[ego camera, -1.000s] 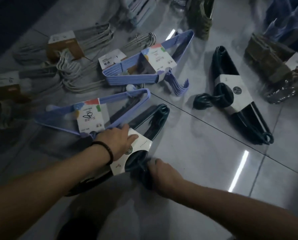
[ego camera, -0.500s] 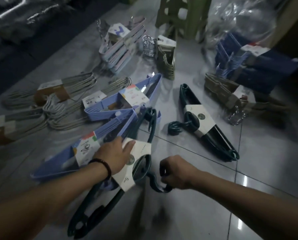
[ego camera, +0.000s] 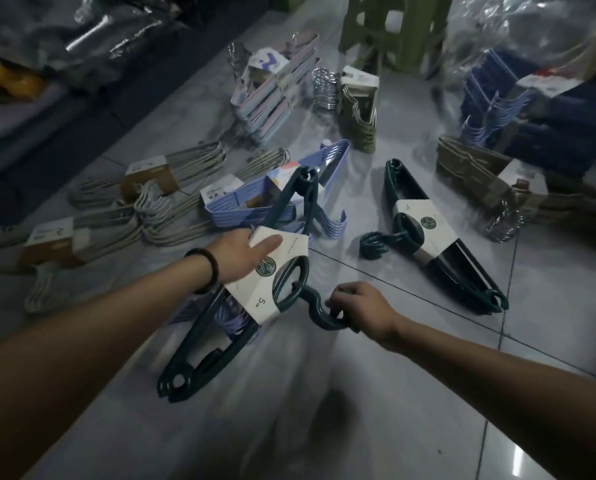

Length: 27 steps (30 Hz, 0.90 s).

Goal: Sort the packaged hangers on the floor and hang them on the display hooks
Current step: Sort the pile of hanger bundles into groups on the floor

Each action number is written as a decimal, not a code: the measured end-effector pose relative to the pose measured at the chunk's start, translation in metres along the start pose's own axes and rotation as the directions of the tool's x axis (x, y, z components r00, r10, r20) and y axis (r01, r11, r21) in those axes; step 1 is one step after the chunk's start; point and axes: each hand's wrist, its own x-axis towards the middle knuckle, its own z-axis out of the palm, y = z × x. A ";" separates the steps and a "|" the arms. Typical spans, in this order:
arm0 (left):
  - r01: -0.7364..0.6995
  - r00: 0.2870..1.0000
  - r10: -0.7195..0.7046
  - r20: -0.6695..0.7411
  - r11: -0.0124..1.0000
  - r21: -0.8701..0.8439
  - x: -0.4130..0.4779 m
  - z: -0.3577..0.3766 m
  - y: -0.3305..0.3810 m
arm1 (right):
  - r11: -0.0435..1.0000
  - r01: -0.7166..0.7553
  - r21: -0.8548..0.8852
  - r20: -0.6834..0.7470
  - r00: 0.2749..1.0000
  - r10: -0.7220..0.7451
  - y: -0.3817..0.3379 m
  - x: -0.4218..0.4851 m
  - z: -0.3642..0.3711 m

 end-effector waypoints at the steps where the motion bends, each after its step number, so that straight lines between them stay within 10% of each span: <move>1: 0.016 1.000 -0.017 -0.013 0.999 -0.033 0.001 -0.005 -0.003 | 0.996 -0.012 0.087 0.024 1.000 0.010 -0.008 0.003 0.000; 8: 0.195 0.926 -0.358 -0.123 0.730 -0.655 0.008 -0.031 -0.029 | 0.624 -0.053 0.780 0.037 0.999 0.039 -0.038 0.012 0.021; 12: 0.265 0.900 -0.431 0.059 0.436 -0.860 0.017 -0.045 -0.041 | 0.858 -0.147 0.493 0.212 0.976 0.046 -0.035 -0.002 0.072; 16: 0.261 0.928 -0.351 0.121 0.385 -0.885 0.018 -0.049 -0.026 | 0.936 -0.126 0.328 0.322 0.947 0.014 -0.050 -0.003 0.102; 19: 0.244 0.946 -0.300 0.119 0.421 -0.874 0.016 -0.038 -0.003 | 0.968 -0.094 0.233 0.088 0.993 0.075 -0.043 0.016 0.085; 22: 0.179 0.959 -0.278 0.050 0.463 -0.868 0.014 -0.002 0.021 | 0.978 -0.017 -0.210 -0.290 0.956 -0.046 -0.018 0.031 0.013; 27: 0.182 0.952 -0.303 0.039 0.461 -0.868 0.019 0.076 0.046 | 0.673 -0.308 -0.672 -0.549 0.817 -0.174 0.054 0.012 -0.126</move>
